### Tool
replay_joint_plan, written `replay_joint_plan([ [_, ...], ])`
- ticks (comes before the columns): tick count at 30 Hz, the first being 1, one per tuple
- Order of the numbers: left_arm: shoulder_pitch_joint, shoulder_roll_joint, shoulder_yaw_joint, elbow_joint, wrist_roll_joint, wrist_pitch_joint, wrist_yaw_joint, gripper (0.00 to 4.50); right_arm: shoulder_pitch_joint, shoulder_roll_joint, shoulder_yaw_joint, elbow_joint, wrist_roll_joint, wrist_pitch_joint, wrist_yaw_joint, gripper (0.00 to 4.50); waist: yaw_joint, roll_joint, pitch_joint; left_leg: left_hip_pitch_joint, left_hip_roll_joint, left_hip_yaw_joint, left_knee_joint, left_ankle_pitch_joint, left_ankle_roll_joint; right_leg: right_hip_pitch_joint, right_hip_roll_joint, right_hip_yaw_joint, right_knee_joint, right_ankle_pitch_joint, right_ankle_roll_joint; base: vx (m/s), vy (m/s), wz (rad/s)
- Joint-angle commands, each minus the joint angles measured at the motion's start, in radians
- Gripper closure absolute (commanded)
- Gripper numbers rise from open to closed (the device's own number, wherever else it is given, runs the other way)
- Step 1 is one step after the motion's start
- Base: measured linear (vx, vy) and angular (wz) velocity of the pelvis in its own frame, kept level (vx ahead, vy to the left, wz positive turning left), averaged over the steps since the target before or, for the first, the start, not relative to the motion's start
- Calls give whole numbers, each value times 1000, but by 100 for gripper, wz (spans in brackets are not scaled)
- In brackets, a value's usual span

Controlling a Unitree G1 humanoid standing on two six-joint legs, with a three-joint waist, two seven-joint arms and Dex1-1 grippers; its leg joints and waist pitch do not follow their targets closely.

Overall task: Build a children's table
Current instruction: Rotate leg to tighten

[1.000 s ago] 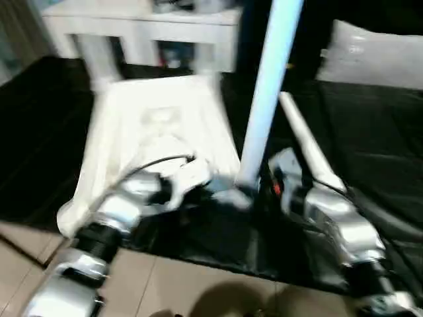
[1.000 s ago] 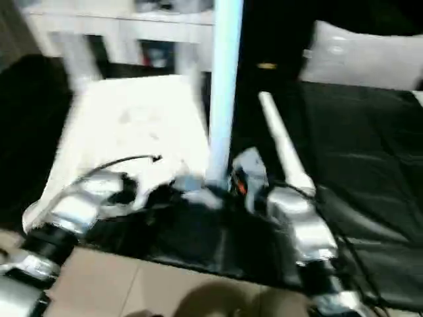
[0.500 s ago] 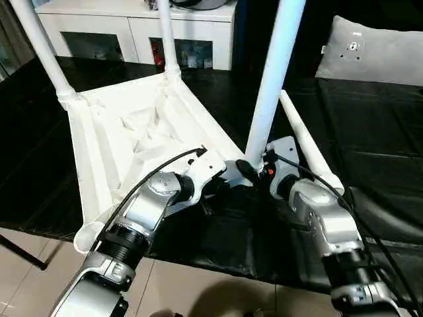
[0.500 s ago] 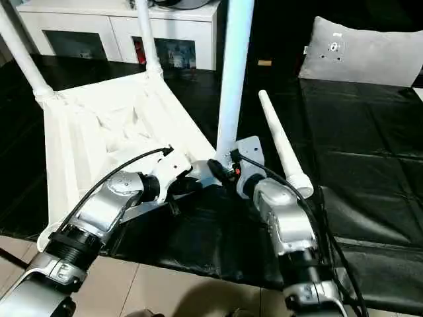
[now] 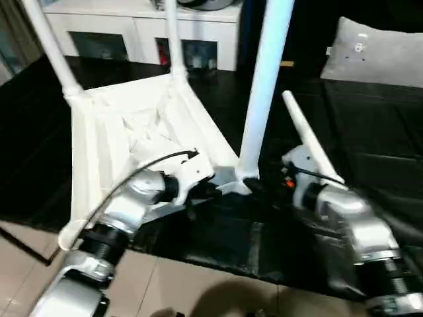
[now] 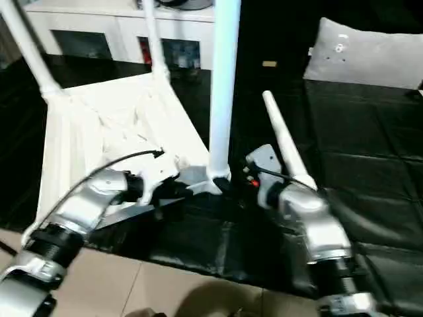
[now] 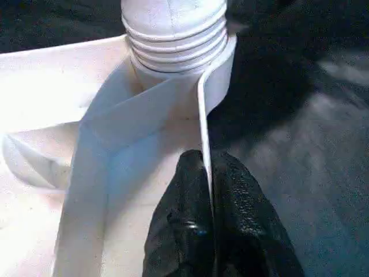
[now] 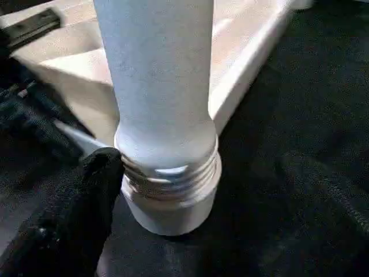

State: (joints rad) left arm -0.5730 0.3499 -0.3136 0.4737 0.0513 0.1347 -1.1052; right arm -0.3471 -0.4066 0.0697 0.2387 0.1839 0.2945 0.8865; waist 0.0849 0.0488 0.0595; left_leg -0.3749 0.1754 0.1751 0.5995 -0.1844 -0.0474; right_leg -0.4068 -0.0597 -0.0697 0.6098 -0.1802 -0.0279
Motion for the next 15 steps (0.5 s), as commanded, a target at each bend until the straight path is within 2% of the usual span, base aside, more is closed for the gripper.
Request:
replay_joint_plan([
  [1, -48, 20, -39, -12, -12, -92, -108, 450, 0, -39, 24, -41, 23, -33, 98, 3, 4, -5, -76, 12, 52, -18, -58, -160, 79, 61, -82, 50, -76, -174, -212, 0, 0, 0],
  [2, -56, 36, -55, 6, -5, -128, -142, 450, 0, -62, 46, -44, 16, -62, 133, 3, 12, -3, -76, 14, 55, -17, -58, -164, 79, 59, -84, 51, -76, -181, -208, 0, 0, 0],
  [4, -60, 43, -62, 12, -4, -142, -161, 450, 1, -70, 58, -48, 17, -72, 158, 3, 18, -2, -76, 14, 55, -17, -59, -167, 77, 58, -85, 51, -76, -188, -204, 0, 0, 0],
  [5, -66, 52, -71, 21, -3, -158, -183, 450, 2, -79, 72, -54, 20, -78, 194, 3, 26, -1, -76, 17, 57, -18, -60, -174, 72, 56, -86, 51, -74, -190, -205, 0, 0, 0],
  [9, -77, 66, -93, 32, 9, -206, -231, 450, 0, -84, 104, -52, 13, -110, 249, 3, 36, -2, -77, 17, 60, -19, -61, -178, 64, 55, -89, 52, -72, -186, -212, 0, 0, 0],
  [10, -77, 66, -93, 32, 9, -206, -231, 450, 0, -84, 104, -52, 13, -110, 249, 30, 39, -12, -77, 16, 59, -18, -61, -172, 65, 57, -90, 52, -70, -190, -212, 0, 0, 0],
  [11, -82, 64, -96, 31, 4, -214, -246, 450, -5, -79, 117, -45, 13, -112, 266, 37, 41, -9, -76, 15, 59, -17, -61, -172, 64, 55, -91, 53, -73, -208, -207, 0, 0, 0],
  [12, -85, 62, -98, 34, 2, -219, -253, 450, -7, -78, 124, -41, 14, -114, 273, 37, 42, -13, -76, 15, 59, -17, -61, -172, 65, 56, -91, 53, -74, -215, -203, 0, 0, 0],
  [13, -88, 61, -100, 37, 2, -224, -255, 450, -9, -77, 133, -38, 11, -115, 276, 43, 45, -12, -76, 15, 59, -18, -61, -166, 64, 56, -91, 53, -74, -225, -198, 0, 0, 0],
  [15, -94, 59, -103, 52, 3, -242, -263, 450, -12, -81, 150, -30, 2, -126, 284, 73, 48, -12, -76, 14, 57, -17, -60, -160, 65, 55, -91, 53, -75, -229, -192, 0, 0, 0],
])
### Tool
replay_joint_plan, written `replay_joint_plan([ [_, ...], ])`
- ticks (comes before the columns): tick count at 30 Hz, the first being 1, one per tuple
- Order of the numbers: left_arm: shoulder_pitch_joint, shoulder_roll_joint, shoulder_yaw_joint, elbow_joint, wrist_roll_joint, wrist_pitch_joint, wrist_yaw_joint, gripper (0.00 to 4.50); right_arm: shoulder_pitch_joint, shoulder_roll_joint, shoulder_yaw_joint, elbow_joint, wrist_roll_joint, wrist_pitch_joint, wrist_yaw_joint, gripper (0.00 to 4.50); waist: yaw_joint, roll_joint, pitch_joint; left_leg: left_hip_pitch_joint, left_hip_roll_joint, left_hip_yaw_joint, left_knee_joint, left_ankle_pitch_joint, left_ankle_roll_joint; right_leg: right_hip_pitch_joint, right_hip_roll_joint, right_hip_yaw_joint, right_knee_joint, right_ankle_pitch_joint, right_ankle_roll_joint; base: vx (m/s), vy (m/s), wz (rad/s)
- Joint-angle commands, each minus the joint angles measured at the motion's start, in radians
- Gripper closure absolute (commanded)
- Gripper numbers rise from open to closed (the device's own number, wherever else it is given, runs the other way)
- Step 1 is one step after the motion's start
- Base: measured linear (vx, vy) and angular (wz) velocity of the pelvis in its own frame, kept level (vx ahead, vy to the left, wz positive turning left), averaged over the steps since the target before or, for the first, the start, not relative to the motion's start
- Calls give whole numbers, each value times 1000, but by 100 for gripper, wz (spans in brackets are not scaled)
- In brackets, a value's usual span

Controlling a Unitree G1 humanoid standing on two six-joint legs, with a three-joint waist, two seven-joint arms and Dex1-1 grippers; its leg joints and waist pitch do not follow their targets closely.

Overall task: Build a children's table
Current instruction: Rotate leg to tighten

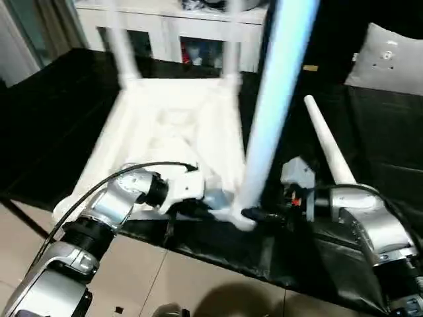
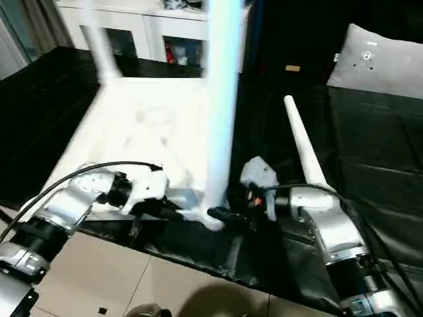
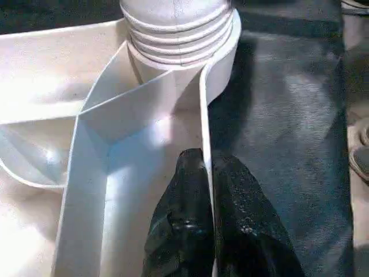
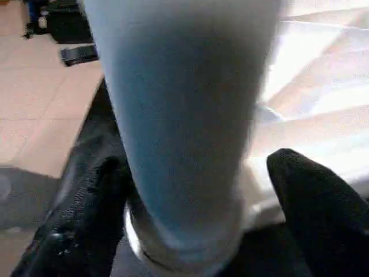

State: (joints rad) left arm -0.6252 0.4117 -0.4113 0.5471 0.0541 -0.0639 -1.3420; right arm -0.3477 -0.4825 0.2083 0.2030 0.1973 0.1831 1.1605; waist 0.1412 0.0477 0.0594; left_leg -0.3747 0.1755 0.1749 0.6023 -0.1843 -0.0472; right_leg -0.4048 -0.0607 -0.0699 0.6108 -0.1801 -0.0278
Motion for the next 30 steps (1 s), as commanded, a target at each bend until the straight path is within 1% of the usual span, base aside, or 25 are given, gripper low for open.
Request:
replay_joint_plan([
  [1, -44, -4, -7, -17, 1, -48, -27, 450, -14, -2, 15, 12, -16, -11, 4, 82, -7, -12, -77, 12, 57, -17, -62, -158, 63, 55, -91, 53, -75, -229, -189, 0, 0, 0],
  [3, -47, -5, -8, -10, 1, -53, -27, 450, -18, 0, 18, 21, -19, -12, 3, 88, -8, -12, -77, 12, 57, -18, -63, -155, 61, 54, -89, 52, -75, -230, -187, 0, 0, 0],
  [4, -49, -7, -9, -4, 2, -60, -27, 450, -23, 2, 21, 35, -24, -7, 3, 105, -7, -13, -78, 12, 57, -18, -63, -154, 62, 55, -89, 51, -74, -226, -185, 0, 0, 0],
  [5, -50, -7, -9, -3, 2, -60, -27, 450, -24, 2, 22, 37, -25, -5, 4, 105, -8, -12, -78, 12, 57, -18, -63, -153, 62, 54, -89, 51, -74, -224, -186, 0, 0, 0],
  [6, -51, -8, -9, 0, 2, -64, -27, 450, -25, 2, 22, 42, -26, -4, 6, 126, -9, -12, -78, 12, 57, -18, -63, -154, 63, 54, -89, 51, -74, -224, -186, 0, 0, 0],
  [7, -53, -8, -9, 8, 2, -71, -29, 450, -28, 1, 23, 51, -24, 3, 10, 126, -8, -15, -77, 12, 56, -17, -62, -153, 64, 54, -89, 51, -75, -227, -186, 0, 0, 0],
  [11, -55, -8, -8, 20, 2, -79, -30, 450, -30, 0, 24, 58, -16, 12, 17, 168, -7, -13, -77, 12, 57, -18, -62, -153, 65, 53, -89, 51, -76, -241, -180, 0, 0, 0],
  [12, -53, -8, -7, 22, 1, -80, -30, 450, -29, 1, 23, 58, -6, 18, 24, 171, -8, -15, -77, 12, 57, -18, -63, -154, 65, 53, -88, 51, -76, -242, -179, 0, 0, 0],
  [14, -52, -8, -6, 23, 0, -80, -30, 450, -28, 3, 22, 58, 1, 22, 28, 177, -7, -15, -78, 11, 58, -18, -62, -148, 67, 54, -89, 51, -75, -235, -180, 0, 0, 0],
  [17, -47, -10, 3, 23, -9, -65, -26, 450, -22, 16, 11, 53, 31, 39, 35, 180, -6, -16, -78, 10, 57, -17, -61, -139, 70, 54, -88, 51, -73, -223, -185, 0, 0, 0],
  [19, -43, -12, 11, 21, -11, -48, -9, 450, -14, 26, 6, 41, 50, 59, 33, 181, -6, -16, -78, 11, 56, -17, -61, -141, 70, 54, -89, 51, -73, -231, -183, 0, 0, 0],
  [20, -40, -16, 17, 18, -13, -33, 6, 450, -8, 32, 3, 33, 58, 69, 28, 182, -6, -19, -78, 10, 56, -16, -61, -139, 70, 55, -90, 51, -74, -238, -181, 0, 0, 0],
  [22, -34, -36, 41, -2, -22, 28, 62, 450, 7, 67, -8, 10, 72, 111, -27, 182, -5, -17, -77, 13, 58, -17, -62, -142, 67, 51, -90, 51, -75, -251, -181, 0, 0, 0],
  [23, -32, -44, 48, -9, -23, 49, 84, 450, 10, 81, -10, 7, 69, 117, -52, 183, -6, -17, -74, 12, 57, -18, -64, -150, 61, 51, -91, 50, -78, -271, -178, 0, 0, 0],
  [24, -30, -53, 56, -17, -25, 71, 107, 450, 13, 96, -12, 5, 65, 123, -78, 183, -10, -19, -74, 12, 58, -17, -65, -156, 56, 52, -91, 51, -79, -281, -177, 0, 0, 0],
  [25, -25, -84, 80, -38, -25, 135, 187, 450, 11, 151, -22, 20, 36, 137, -193, 183, -13, -18, -73, 13, 57, -18, -66, -163, 46, 51, -91, 52, -79, -299, -170, 0, 0, 0],
  [26, -24, -100, 92, -44, -25, 160, 225, 450, 7, 175, -28, 31, 21, 141, -245, 183, -19, -19, -70, 12, 53, -19, -68, -177, 36, 49, -91, 49, -85, -329, -163, 0, 0, 0],
  [27, -23, -111, 99, -47, -25, 176, 249, 450, 4, 191, -33, 39, 11, 145, -279, 183, -23, -20, -72, 11, 53, -22, -70, -175, 26, 53, -92, 48, -81, -333, -159, 0, 0, 0],
  [28, -28, -148, 121, -52, -22, 230, 328, 450, -11, 244, -61, 60, 0, 163, -378, 183, -36, -19, -71, 9, 51, -22, -71, -181, 19, 53, -90, 48, -85, -338, -153, 0, 0, 0],
  [29, -38, -180, 137, -46, -15, 265, 399, 450, -26, 288, -87, 79, -7, 174, -464, 183, -49, -20, -71, 9, 47, -22, -70, -182, 14, 55, -90, 47, -86, -334, -158, 0, 0, 0],
  [30, -42, -190, 142, -42, -12, 275, 421, 450, -31, 302, -94, 86, -11, 178, -491, 183, -56, -20, -72, 8, 46, -22, -69, -177, 11, 57, -90, 47, -84, -328, -161, 0, 0, 0],
])
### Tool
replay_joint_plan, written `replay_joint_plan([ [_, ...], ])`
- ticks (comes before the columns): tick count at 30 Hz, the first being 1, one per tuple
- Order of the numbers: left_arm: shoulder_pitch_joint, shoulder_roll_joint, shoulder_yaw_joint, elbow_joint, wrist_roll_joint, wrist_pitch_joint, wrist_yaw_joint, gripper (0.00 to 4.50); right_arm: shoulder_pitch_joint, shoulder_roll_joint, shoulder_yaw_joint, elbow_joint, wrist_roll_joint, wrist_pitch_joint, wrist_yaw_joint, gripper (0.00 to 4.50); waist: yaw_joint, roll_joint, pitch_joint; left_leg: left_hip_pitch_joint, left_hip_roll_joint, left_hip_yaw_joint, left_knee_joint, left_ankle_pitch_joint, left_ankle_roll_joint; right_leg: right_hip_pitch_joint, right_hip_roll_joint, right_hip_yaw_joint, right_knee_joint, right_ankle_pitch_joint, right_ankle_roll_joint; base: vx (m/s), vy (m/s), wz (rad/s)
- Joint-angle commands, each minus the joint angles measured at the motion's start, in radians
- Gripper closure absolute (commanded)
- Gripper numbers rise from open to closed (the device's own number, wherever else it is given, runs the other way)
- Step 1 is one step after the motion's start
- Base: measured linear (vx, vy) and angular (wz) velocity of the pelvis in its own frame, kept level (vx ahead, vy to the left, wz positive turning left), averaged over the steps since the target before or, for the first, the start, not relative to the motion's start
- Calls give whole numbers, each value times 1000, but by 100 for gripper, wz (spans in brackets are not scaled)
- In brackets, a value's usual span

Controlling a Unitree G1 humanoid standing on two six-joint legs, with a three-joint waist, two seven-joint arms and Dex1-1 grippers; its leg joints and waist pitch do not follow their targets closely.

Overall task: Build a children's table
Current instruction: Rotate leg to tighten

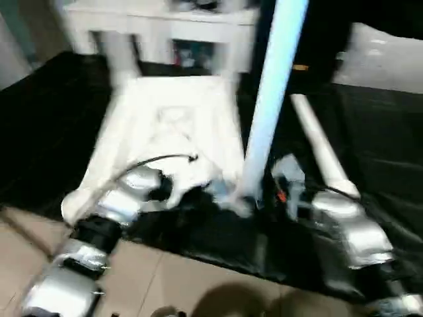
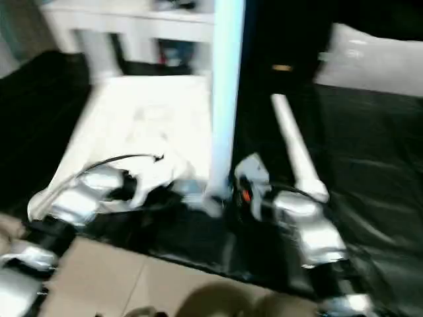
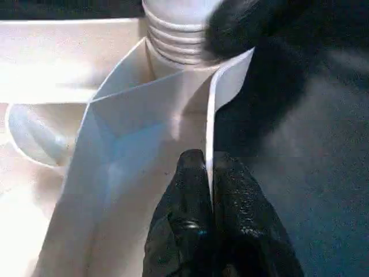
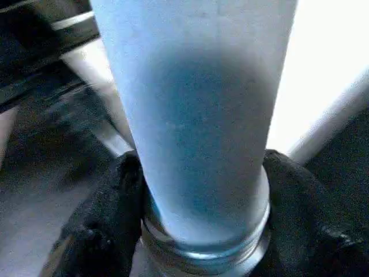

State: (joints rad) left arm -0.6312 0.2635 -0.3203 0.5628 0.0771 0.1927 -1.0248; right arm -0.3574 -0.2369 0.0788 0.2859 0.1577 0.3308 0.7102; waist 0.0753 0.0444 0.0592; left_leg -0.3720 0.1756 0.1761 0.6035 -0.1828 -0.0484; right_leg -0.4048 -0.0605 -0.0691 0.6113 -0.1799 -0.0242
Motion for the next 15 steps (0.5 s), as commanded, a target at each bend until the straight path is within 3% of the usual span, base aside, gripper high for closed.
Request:
replay_joint_plan([
  [1, -45, -59, 58, -48, -30, 31, 141, 450, -31, 74, 27, 14, 19, 32, -82, 183, 2, -18, -72, 3, 43, -23, -68, -167, 18, 58, -89, 46, -88, -317, -166, 0, 0, 0],
  [4, -69, -98, 74, -20, -18, 51, 229, 450, -61, 112, 1, 51, -3, 37, -191, 183, -10, -18, -76, 0, 38, -18, -62, -126, 48, 59, -85, 49, -86, -253, -175, 0, 0, 0],
  [9, -109, -166, 82, 0, 16, 46, 351, 450, -99, 167, -41, 93, -52, 38, -347, 183, -9, -11, -85, 0, 43, -21, -58, -67, 69, 61, -81, 49, -72, -135, -195, 0, 0, 0],
  [10, -111, -170, 77, -2, 21, 40, 353, 450, -99, 174, -51, 91, -54, 32, -358, 127, -9, -12, -90, -6, 43, -23, -56, -33, 81, 65, -81, 48, -60, -62, -209, 0, 0, 0],
  [12, -110, -164, 66, -5, 22, 27, 338, 450, -94, 170, -54, 83, -53, 32, -364, 113, -9, -12, -91, -9, 41, -21, -51, -8, 111, 64, -81, 48, -53, 21, -229, 0, 0, 0],
  [15, -102, -141, 56, -3, 21, -5, 316, 450, -75, 155, -63, 58, -55, 28, -373, 80, -7, -13, -87, -8, 41, -18, -51, -38, 127, 64, -85, 47, -61, -9, -237, 0, 0, 0],
])
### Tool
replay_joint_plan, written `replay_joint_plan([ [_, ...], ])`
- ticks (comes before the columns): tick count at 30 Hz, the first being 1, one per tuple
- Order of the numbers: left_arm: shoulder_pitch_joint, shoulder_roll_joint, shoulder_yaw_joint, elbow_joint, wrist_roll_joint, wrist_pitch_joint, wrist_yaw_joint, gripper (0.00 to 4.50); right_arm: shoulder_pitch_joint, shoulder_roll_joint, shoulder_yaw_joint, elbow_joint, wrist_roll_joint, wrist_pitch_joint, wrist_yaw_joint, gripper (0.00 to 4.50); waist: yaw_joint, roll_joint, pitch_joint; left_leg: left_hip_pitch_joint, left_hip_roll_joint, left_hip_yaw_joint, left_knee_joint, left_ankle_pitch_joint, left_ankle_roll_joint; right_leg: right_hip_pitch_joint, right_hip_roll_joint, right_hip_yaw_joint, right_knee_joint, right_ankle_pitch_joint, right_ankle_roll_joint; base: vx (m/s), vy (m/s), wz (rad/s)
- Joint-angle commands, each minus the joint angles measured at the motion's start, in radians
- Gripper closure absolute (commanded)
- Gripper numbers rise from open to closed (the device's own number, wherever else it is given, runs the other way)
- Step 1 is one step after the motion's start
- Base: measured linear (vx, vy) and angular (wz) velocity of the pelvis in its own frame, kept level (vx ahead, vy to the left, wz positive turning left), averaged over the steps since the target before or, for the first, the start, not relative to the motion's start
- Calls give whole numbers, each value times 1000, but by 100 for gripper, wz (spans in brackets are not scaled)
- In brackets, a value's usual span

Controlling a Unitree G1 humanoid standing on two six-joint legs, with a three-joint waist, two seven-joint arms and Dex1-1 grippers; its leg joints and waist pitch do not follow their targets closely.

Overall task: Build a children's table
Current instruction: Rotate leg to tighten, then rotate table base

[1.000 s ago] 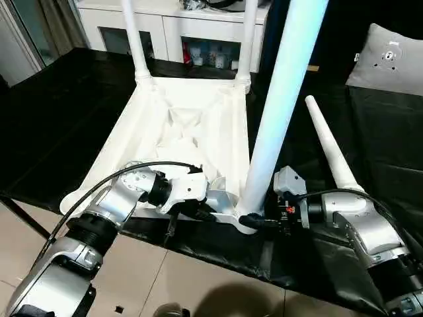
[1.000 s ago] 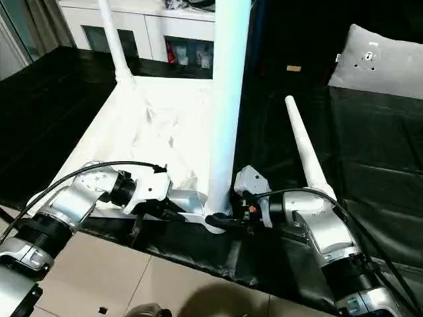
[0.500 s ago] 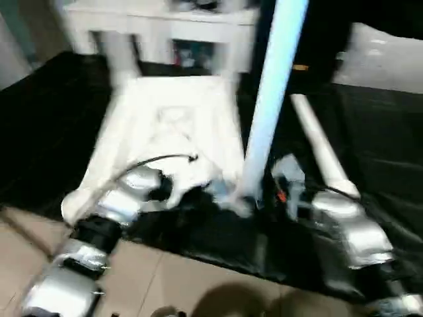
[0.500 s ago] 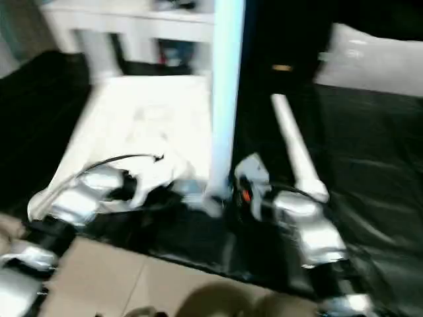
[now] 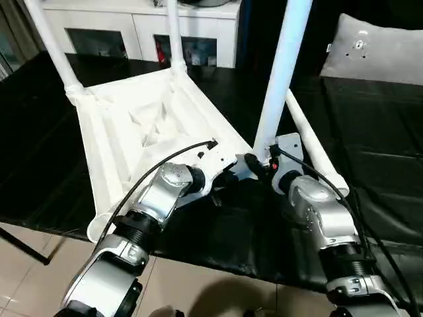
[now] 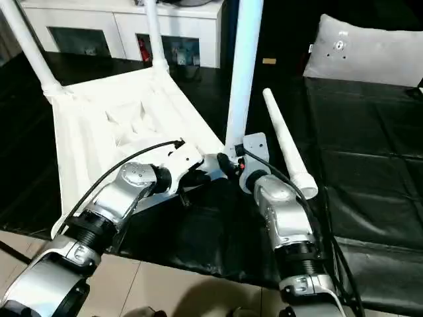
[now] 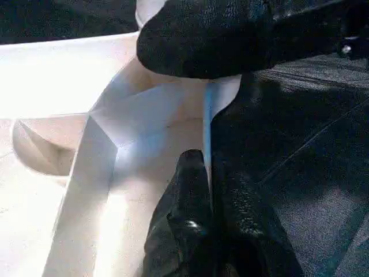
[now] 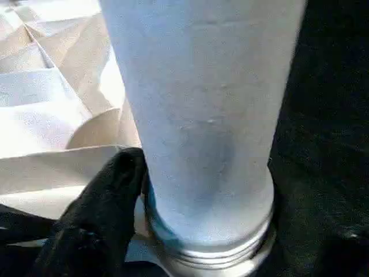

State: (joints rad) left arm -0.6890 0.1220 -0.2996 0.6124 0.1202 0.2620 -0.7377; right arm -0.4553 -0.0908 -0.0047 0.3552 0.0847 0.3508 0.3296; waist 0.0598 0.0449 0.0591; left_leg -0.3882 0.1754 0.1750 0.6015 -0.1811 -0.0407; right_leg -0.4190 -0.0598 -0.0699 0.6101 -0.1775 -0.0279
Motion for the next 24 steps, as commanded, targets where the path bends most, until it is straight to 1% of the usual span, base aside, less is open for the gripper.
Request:
replay_joint_plan([
  [1, -45, 4, 33, -48, -21, -87, 28, 450, 24, 7, 20, -14, 17, 4, 6, 71, 9, -5, -85, 10, 43, -18, -51, -56, 112, 77, -86, 48, -62, -42, -227, 0, 0, 0],
  [2, -46, 10, 31, -40, -19, -96, 27, 450, 31, 3, 15, -26, 19, 8, 1, 71, 8, -8, -84, 11, 43, -18, -52, -71, 103, 77, -83, 47, -66, -68, -221, 0, 0, 0],
  [3, -50, 15, 33, -22, -13, -108, 29, 450, 47, -3, 6, -53, 18, 23, -2, 62, 7, -9, -83, 12, 44, -18, -54, -78, 99, 77, -84, 48, -67, -76, -219, 0, 0, 0],
  [4, -50, 16, 33, -21, -12, -109, 29, 450, 48, -4, 6, -55, 18, 23, -1, 62, 7, -8, -82, 12, 43, -18, -55, -87, 93, 77, -82, 48, -69, -90, -212, 0, 0, 0],
  [5, -52, 18, 35, -12, -11, -114, 30, 450, 56, -8, 4, -69, 18, 31, 2, 48, 6, -10, -81, 12, 42, -19, -56, -95, 86, 79, -83, 48, -70, -103, -210, 0, 0, 0],
  [6, -58, 21, 39, 4, -10, -125, 31, 450, 72, -14, 0, -91, 19, 38, 5, 38, 7, -8, -81, 13, 43, -19, -56, -101, 81, 78, -84, 48, -70, -111, -208, 0, 0, 0],
  [7, -76, 27, 43, 42, -4, -149, 41, 450, 98, -28, -5, -127, 19, 51, 7, 31, 9, -7, -80, 15, 43, -18, -57, -112, 76, 76, -83, 49, -72, -127, -201, 0, 0, 0],
  [8, -91, 29, 45, 71, 3, -167, 53, 450, 113, -37, -9, -146, 15, 57, 5, 31, 10, -10, -80, 15, 41, -18, -57, -115, 74, 78, -82, 50, -75, -136, -191, 0, 0, 0],
  [9, -106, 28, 50, 99, 2, -185, 64, 450, 126, -48, -6, -157, 7, 63, 3, 21, 10, -10, -81, 13, 41, -20, -57, -111, 70, 79, -83, 49, -74, -134, -188, 0, 0, 0],
  [10, -107, 28, 50, 101, 2, -186, 65, 450, 126, -49, -6, -157, 6, 63, 3, 10, 10, -10, -80, 13, 40, -19, -58, -112, 70, 78, -82, 49, -77, -141, -186, 0, 0, 0],
  [11, -132, 24, 59, 147, 2, -206, 90, 450, 142, -66, 1, -167, -13, 61, -2, 10, 10, -11, -81, 13, 39, -19, -56, -113, 68, 77, -81, 48, -77, -143, -183, 0, 0, 0],
  [12, -160, 22, 61, 197, 8, -237, 111, 450, 157, -81, 9, -181, -26, 65, 0, 10, 9, -14, -82, 12, 40, -19, -57, -110, 67, 80, -83, 48, -74, -137, -187, 0, 0, 0],
  [13, -187, 15, 68, 246, 7, -271, 129, 450, 167, -82, 2, -200, -15, 81, 0, 10, 10, -14, -83, 13, 36, -18, -55, -114, 67, 78, -81, 48, -76, -147, -179, 0, 0, 0],
  [14, -192, 14, 70, 256, 7, -277, 134, 450, 169, -83, 1, -203, -15, 84, -2, 10, 11, -14, -82, 11, 34, -18, -54, -109, 74, 79, -81, 47, -79, -148, -173, 0, 0, 0],
  [15, -216, 1, 86, 295, -5, -303, 154, 450, 171, -84, -1, -212, -19, 90, -11, 10, 10, -17, -82, 8, 36, -20, -55, -106, 75, 82, -84, 47, -76, -140, -176, 0, 0, 0],
  [16, -216, 1, 86, 295, -5, -303, 154, 450, 171, -84, -1, -212, -19, 90, -11, 10, 9, -16, -84, 9, 35, -19, -52, -97, 81, 80, -83, 47, -76, -131, -177, 0, 0, 0],
  [17, -236, -11, 105, 324, -22, -319, 162, 450, 173, -83, 0, -218, -20, 89, -11, 10, 10, -13, -84, 9, 36, -19, -52, -90, 87, 78, -84, 46, -76, -121, -187, 0, 0, 0],
  [18, -246, -20, 119, 337, -44, -326, 143, 406, 174, -80, -1, -224, -15, 92, -14, 3, 9, -14, -84, 10, 35, -17, -50, -92, 89, 77, -82, 46, -77, -119, -189, 0, 0, 0],
  [19, -253, -29, 133, 342, -64, -323, 129, 395, 175, -77, -1, -228, -11, 93, -18, 0, 13, -13, -85, 10, 36, -19, -51, -88, 92, 78, -84, 47, -74, -111, -197, 0, 0, 0],
  [20, -258, -36, 139, 344, -74, -319, 122, 395, 174, -75, 0, -230, -9, 89, -17, 0, 14, -13, -85, 10, 36, -18, -51, -85, 94, 77, -84, 46, -73, -103, -202, 0, 0, 0],
  [22, -262, -44, 135, 356, -78, -323, 110, 387, 174, -69, 7, -239, -5, 87, -16, 0, 21, -11, -84, 13, 40, -18, -51, -97, 99, 75, -86, 46, -74, -91, -221, 0, 0, 0],
  [24, -261, -49, 116, 383, -59, -333, 124, 357, 177, -59, 13, -249, 7, 94, -6, 0, 27, -11, -79, 16, 42, -18, -54, -127, 95, 73, -85, 46, -78, -132, -213, 0, 0, 0],
])
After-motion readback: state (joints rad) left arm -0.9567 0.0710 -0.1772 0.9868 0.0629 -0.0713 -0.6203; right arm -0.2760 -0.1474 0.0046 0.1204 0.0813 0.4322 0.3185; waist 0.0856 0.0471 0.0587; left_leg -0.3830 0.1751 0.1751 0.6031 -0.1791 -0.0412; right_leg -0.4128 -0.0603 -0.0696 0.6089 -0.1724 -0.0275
